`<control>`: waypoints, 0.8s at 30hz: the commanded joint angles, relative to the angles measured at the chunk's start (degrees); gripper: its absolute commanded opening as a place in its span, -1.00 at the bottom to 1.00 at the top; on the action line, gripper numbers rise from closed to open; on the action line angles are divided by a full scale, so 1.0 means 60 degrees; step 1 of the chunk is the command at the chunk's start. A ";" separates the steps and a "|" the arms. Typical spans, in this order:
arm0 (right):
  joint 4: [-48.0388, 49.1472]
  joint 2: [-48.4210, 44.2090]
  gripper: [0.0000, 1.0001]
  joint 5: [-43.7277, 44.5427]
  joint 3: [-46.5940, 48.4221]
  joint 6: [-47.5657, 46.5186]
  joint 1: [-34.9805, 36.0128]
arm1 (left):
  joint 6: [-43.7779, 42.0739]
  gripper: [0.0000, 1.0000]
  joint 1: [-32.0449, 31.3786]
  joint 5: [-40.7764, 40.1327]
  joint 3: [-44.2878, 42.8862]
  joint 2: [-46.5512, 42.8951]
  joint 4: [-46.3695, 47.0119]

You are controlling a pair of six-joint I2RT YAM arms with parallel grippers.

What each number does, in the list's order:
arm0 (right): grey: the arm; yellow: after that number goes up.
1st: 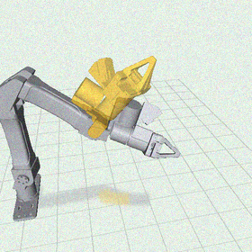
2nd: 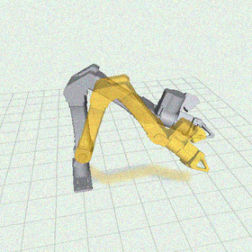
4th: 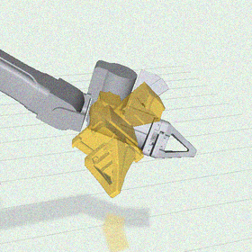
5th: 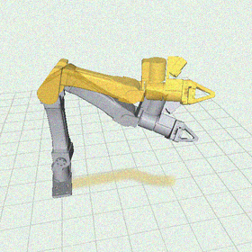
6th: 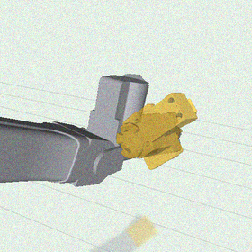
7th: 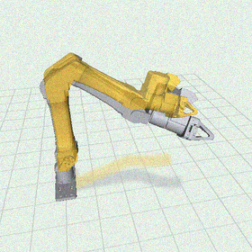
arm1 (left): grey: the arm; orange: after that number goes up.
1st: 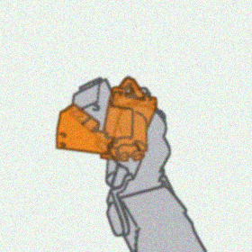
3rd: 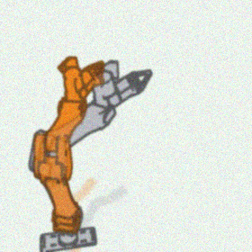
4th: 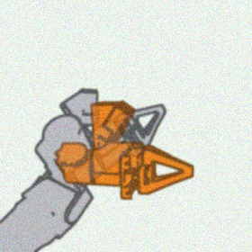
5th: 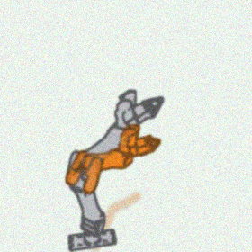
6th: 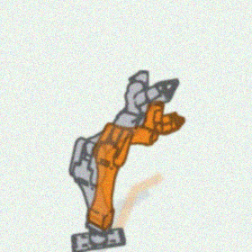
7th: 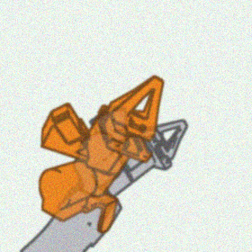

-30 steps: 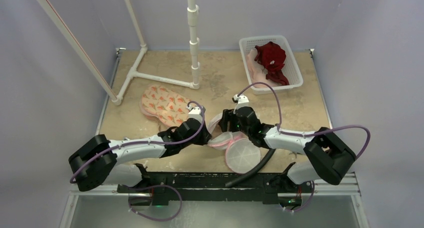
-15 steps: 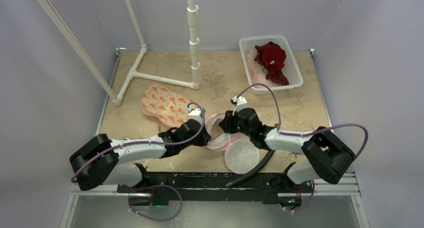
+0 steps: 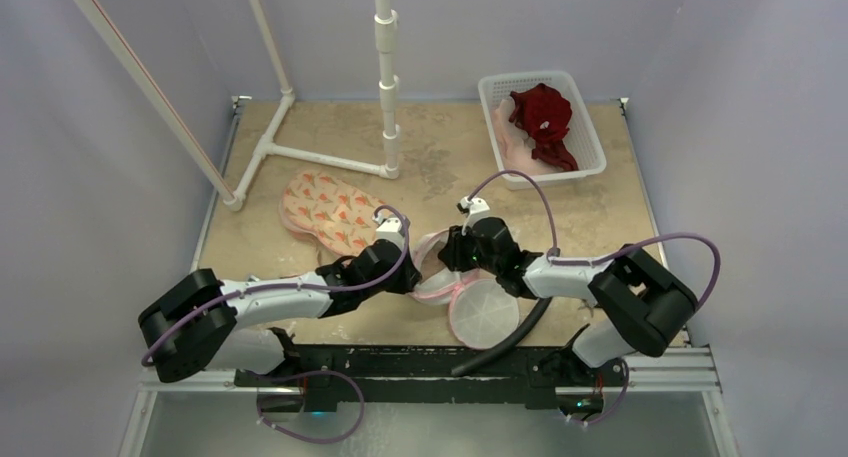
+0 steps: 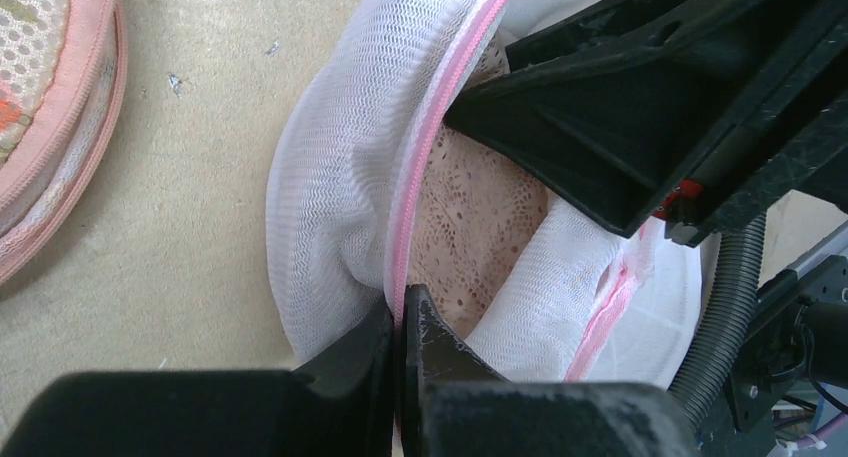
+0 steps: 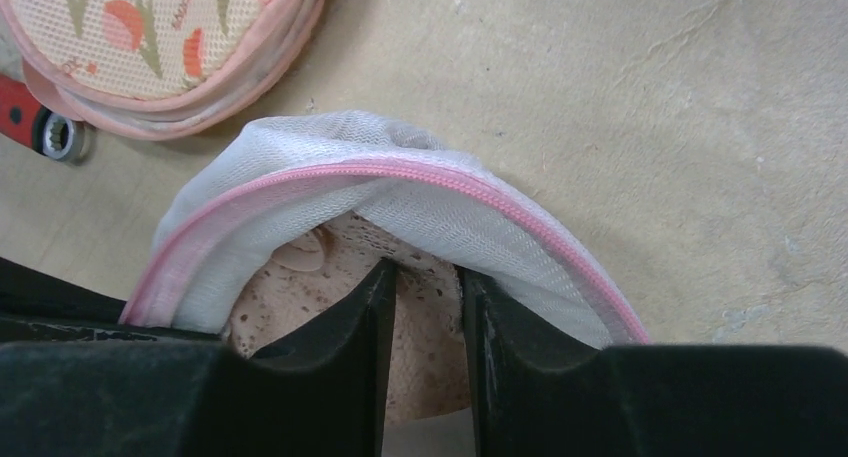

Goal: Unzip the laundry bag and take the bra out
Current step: Pick up the bra from the laundry bag.

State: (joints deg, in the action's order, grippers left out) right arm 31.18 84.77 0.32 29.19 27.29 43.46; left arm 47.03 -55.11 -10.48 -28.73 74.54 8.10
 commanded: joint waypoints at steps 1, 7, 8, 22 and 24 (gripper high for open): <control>-0.0024 0.0175 -0.44 -0.0312 0.0184 -0.0070 0.0007 | 0.0117 -1.00 0.0053 0.0006 0.0083 -0.0258 0.0271; -0.0290 -0.0766 -1.00 -0.0590 0.0163 -0.0087 0.0007 | 0.0103 -1.00 0.0057 -0.0111 0.0061 -0.0412 0.0118; -0.0421 -0.1058 -1.00 -0.0713 0.0193 -0.0112 0.0007 | 0.0115 -1.00 0.0055 -0.0137 0.0041 -0.0467 0.0072; -0.2264 -0.4297 -1.00 -0.2387 0.0420 -0.0457 0.0011 | -0.0050 -1.00 0.0057 -0.0940 -0.0343 -0.1096 -0.0844; -0.2468 -0.4447 -1.00 -0.2727 0.0529 -0.0655 0.0015 | -0.0079 -1.00 0.0067 -0.1146 -0.0434 -0.1189 -0.1104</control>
State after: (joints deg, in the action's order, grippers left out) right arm 18.22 60.86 -11.09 29.91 25.63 43.44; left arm 47.33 -55.11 -14.13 -28.60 69.32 4.05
